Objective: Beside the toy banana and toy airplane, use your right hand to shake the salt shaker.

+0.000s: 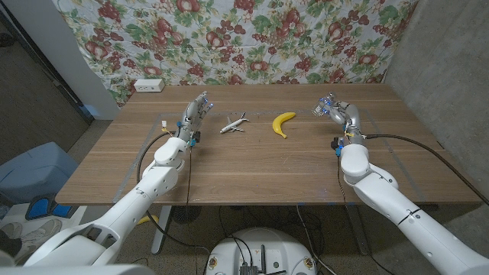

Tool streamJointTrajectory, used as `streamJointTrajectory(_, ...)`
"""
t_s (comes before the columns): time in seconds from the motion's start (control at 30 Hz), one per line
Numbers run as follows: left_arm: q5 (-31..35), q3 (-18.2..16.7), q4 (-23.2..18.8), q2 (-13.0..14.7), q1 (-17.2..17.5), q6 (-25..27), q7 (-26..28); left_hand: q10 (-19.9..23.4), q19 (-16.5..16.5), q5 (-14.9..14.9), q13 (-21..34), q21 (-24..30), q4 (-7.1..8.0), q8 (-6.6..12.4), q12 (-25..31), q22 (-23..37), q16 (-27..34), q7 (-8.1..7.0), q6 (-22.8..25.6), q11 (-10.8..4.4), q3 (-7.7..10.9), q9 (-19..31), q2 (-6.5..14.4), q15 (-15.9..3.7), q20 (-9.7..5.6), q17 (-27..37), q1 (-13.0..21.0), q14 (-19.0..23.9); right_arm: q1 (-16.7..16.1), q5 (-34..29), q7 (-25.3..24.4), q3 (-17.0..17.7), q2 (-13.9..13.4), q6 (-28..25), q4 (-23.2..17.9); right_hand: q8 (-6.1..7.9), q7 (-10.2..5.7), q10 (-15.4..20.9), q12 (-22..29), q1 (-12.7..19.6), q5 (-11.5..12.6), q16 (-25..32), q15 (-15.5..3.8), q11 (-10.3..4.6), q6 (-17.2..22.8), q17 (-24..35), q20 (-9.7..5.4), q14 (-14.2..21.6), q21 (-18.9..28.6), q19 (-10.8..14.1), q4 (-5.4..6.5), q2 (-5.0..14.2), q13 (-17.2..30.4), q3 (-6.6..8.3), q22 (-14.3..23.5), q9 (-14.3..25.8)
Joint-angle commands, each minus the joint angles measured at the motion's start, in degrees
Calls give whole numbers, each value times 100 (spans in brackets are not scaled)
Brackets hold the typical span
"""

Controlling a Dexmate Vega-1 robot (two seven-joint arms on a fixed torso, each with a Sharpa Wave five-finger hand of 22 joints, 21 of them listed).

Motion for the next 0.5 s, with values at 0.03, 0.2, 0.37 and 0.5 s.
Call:
streamJointTrajectory(0.03, -23, -4, 91, -30, -43, -44, -63, -2, 33, 35, 20, 3, 35, 19, 14, 22, 13, -7, 55, 7, 18, 23, 218, -132, 8, 17, 45, 32, -113, -226, -905, 175, 773, 795, 371, -16, -423, 300, -18, 745, 22, 1, -615, -246, 717, 1, -315, 28, 43, 22, 198, 697, 11, 216, -1, 162)
streamJointTrajectory(0.2, -30, -8, 94, -32, -42, -47, -66, -2, 31, 34, 20, 2, 36, 16, 13, 22, 13, -7, 49, -1, 17, 23, 219, -134, 5, 18, 45, 32, -143, -280, -924, 205, 823, 837, 372, -27, -421, 283, -26, 742, 16, 7, -612, -238, 718, 4, -308, 34, 41, 15, 199, 698, 15, 214, -1, 152)
streamJointTrajectory(0.37, -36, -15, 87, -21, -27, -59, -79, 0, 31, 35, 20, 2, 36, 18, 14, 22, 15, -5, 54, 3, 18, 23, 220, -133, 4, 18, 45, 36, -169, -303, -879, 224, 831, 824, 349, -29, -418, 298, -27, 738, 12, 7, -609, -247, 717, 5, -307, 33, 41, 15, 200, 697, 8, 213, -1, 157)
streamJointTrajectory(0.5, -36, -21, 70, -7, -14, -61, -80, -5, 31, 35, 20, 2, 36, 17, 12, 22, 14, -6, 52, 6, 17, 23, 219, -135, 5, 18, 45, 35, -192, -375, -830, 219, 777, 736, 297, -32, -416, 303, -27, 738, 9, 12, -609, -248, 720, 7, -306, 38, 40, 10, 199, 697, 7, 212, -1, 155)
